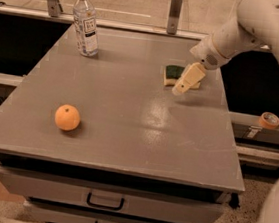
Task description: Move sponge near blue plastic bottle
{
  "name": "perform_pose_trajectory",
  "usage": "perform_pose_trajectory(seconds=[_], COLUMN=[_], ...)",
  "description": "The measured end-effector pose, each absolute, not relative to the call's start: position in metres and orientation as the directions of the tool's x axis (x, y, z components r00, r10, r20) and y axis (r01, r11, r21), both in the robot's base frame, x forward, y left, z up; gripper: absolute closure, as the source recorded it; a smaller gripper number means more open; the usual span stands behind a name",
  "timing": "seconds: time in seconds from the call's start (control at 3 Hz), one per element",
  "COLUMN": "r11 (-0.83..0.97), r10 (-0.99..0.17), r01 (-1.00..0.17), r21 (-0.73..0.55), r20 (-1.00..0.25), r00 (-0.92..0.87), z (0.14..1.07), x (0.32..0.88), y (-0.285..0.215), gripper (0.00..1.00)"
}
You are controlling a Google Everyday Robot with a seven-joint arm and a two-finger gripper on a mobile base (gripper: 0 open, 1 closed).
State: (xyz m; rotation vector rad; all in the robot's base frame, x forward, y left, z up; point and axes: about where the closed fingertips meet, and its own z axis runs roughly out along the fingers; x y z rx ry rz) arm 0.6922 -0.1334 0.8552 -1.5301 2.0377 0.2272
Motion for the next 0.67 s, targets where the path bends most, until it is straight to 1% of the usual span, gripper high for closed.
perform_pose_trajectory(seconds=[0.33, 0.67], r11=[0.377, 0.404], r10=[-0.804, -0.789], r01=[-0.914, -0.905], r21=[-0.154, -0.131], r20=[-0.544, -0.550], r00=[-0.240, -0.273], z=[0.8358, 0.8323], x=[0.7141, 0.7201], y=[-0.1292, -0.1291], gripper=[0.18, 0.41])
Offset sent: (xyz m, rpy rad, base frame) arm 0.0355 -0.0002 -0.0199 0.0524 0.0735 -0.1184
